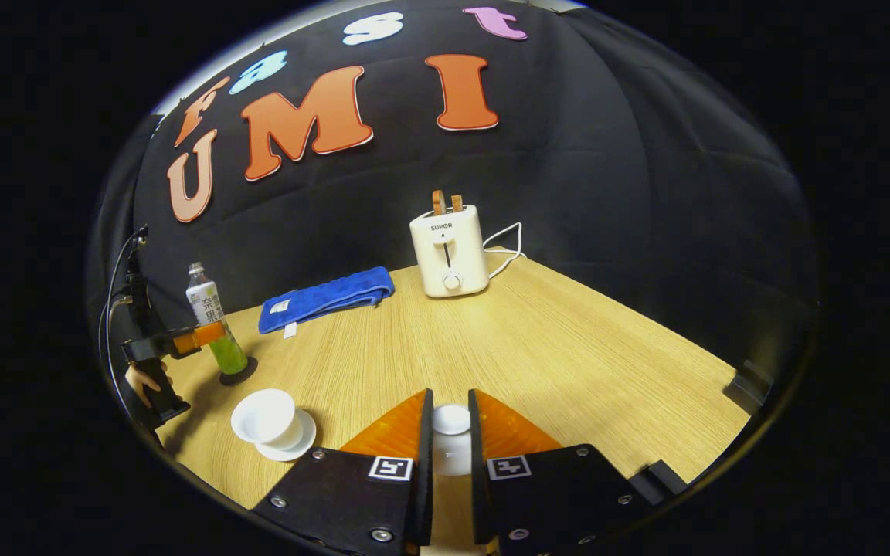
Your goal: Open the teacup lid with one hand, grasp the water bottle and pour water into the teacup with the other hand; after pouring, place the water bottle on the coaster and then close the teacup lid.
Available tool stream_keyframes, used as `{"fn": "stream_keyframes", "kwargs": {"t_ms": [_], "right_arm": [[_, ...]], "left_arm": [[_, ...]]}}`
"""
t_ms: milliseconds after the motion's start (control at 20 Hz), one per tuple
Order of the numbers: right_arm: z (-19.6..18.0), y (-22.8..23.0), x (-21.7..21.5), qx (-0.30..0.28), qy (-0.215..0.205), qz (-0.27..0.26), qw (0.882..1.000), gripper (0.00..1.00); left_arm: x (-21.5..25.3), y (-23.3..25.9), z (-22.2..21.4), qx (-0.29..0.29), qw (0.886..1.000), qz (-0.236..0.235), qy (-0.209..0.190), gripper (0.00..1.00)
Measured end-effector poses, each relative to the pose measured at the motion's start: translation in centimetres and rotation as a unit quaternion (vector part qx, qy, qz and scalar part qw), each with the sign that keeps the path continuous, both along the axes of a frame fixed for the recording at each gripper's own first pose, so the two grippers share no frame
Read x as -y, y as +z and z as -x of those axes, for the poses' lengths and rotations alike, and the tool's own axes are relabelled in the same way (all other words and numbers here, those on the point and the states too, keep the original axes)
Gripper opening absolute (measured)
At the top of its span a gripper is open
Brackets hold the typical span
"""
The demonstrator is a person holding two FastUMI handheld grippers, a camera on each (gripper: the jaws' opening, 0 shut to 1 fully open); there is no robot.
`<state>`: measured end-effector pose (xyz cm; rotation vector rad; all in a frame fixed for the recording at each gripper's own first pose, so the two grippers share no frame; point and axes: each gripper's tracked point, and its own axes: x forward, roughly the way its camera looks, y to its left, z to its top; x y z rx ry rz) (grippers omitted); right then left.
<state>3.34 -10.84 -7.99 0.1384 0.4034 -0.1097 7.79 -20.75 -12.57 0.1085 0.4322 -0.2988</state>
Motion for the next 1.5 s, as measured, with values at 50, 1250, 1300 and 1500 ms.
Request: {"fn": "stream_keyframes", "kwargs": {"t_ms": [50,1250,1300,1500], "right_arm": [[-0.1,-0.1,0.0,-0.001,0.001,0.0,1.0,0.21],[0.9,4.1,-4.7,0.046,0.036,0.019,0.998,0.21],[0.8,4.4,-5.9,0.05,0.049,0.018,0.997,0.2],[-0.4,5.2,-10.9,0.062,0.091,0.021,0.994,0.21]], "left_arm": [[0.2,-0.3,-0.1,0.0,1.0,0.001,-0.001,0.67],[-2.8,1.6,1.9,0.055,0.997,-0.029,0.035,0.94],[-3.0,1.8,2.2,0.058,0.997,-0.024,0.041,0.94],[-4.0,2.7,2.5,0.077,0.995,-0.026,0.058,0.94]]}}
